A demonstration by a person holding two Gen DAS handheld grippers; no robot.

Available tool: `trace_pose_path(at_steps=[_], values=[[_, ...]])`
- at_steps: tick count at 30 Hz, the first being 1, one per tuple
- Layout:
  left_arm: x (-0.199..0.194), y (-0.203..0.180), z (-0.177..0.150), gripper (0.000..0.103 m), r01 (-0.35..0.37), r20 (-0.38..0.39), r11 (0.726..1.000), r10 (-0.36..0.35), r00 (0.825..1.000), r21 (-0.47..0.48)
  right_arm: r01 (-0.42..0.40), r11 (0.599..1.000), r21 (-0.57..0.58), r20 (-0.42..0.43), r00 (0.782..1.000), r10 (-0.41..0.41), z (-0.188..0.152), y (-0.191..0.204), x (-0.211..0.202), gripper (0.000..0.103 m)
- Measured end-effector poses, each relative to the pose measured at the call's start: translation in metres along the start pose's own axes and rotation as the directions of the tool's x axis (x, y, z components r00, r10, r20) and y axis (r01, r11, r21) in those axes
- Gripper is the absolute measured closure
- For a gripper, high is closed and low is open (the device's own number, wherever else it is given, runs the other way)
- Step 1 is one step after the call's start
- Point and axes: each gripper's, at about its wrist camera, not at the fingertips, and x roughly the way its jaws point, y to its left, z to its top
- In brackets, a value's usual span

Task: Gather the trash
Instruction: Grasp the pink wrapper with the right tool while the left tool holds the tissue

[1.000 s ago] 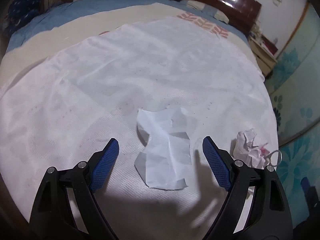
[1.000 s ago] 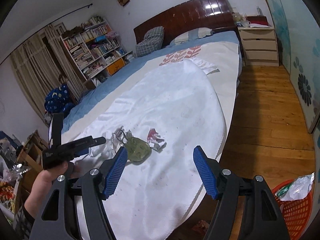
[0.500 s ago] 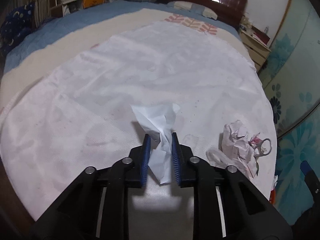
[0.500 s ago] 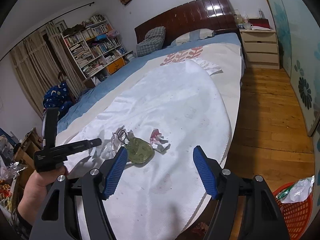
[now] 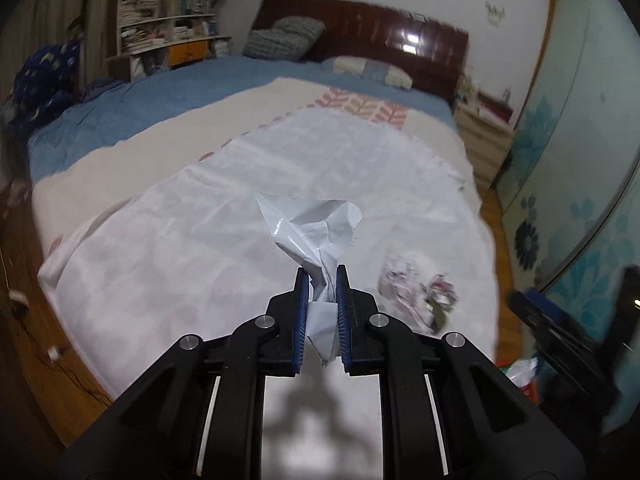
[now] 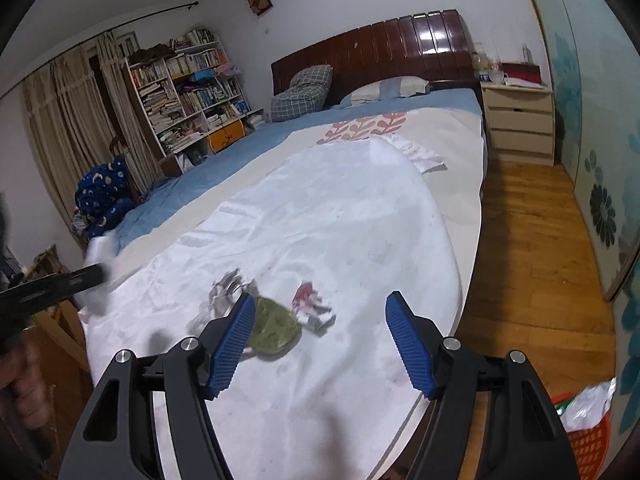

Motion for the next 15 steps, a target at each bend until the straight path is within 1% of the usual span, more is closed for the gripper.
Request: trace_pose_path(at_steps=[2, 4, 5, 6, 7, 8, 10, 11, 12, 13, 15], values=[[-0.012, -0.006, -0.005, 0.090, 0.027, 0.004, 0.999, -0.027, 1.000, 0.030, 0.022, 1.000, -0.007, 0.004, 1.000, -0.022, 0.006, 0.000, 0.005, 0.036], [-0.020, -0.014, -0.007, 0.090, 0.031, 0.018, 0.997, -0.032, 0.999, 0.071, 0.038, 0.998, -0.042, -0.020, 0.999, -0.039, 0.014, 0.004, 0.019, 0.037], [-0.024, -0.016, -0.008, 0.090, 0.038, 0.038, 0.996, -0.041, 0.998, 0.080, 0.038, 0.998, -0.053, -0.028, 0.999, -0.039, 0.017, 0.006, 0.024, 0.038], [-0.025, -0.016, -0.009, 0.090, 0.036, 0.047, 0.996, -0.040, 0.998, 0.083, 0.040, 0.996, -0.077, -0.049, 0.998, -0.044, 0.020, 0.009, 0.037, 0.040], [-0.021, -0.015, -0.011, 0.090, 0.032, 0.039, 0.996, -0.036, 0.999, 0.080, 0.048, 0.995, -0.087, -0.060, 0.997, -0.053, 0.021, 0.010, 0.044, 0.041], [-0.016, -0.013, -0.013, 0.090, 0.051, 0.025, 0.997, -0.052, 0.998, 0.060, 0.055, 0.994, -0.091, -0.083, 0.995, -0.062, 0.022, 0.010, 0.054, 0.042], [-0.008, -0.013, -0.015, 0.090, 0.062, -0.004, 0.997, -0.062, 0.998, 0.043, 0.023, 0.998, -0.055, -0.148, 0.988, -0.031, 0.019, 0.007, 0.078, 0.056], [-0.006, -0.014, -0.015, 0.090, 0.066, -0.008, 0.997, -0.066, 0.998, 0.040, 0.007, 0.999, -0.032, -0.173, 0.985, -0.012, 0.015, 0.006, 0.087, 0.059], [-0.004, -0.015, -0.015, 0.090, 0.073, -0.012, 0.997, -0.072, 0.997, 0.037, -0.010, 1.000, -0.002, -0.208, 0.978, 0.009, 0.010, 0.005, 0.097, 0.074], [-0.004, -0.017, -0.014, 0.090, 0.079, -0.015, 0.996, -0.079, 0.997, 0.042, -0.009, 1.000, 0.005, -0.243, 0.970, 0.010, 0.004, 0.006, 0.105, 0.080], [-0.005, -0.020, -0.013, 0.090, 0.080, -0.010, 0.996, -0.079, 0.997, 0.051, 0.001, 1.000, -0.030, -0.255, 0.967, -0.009, -0.001, 0.010, 0.109, 0.082]])
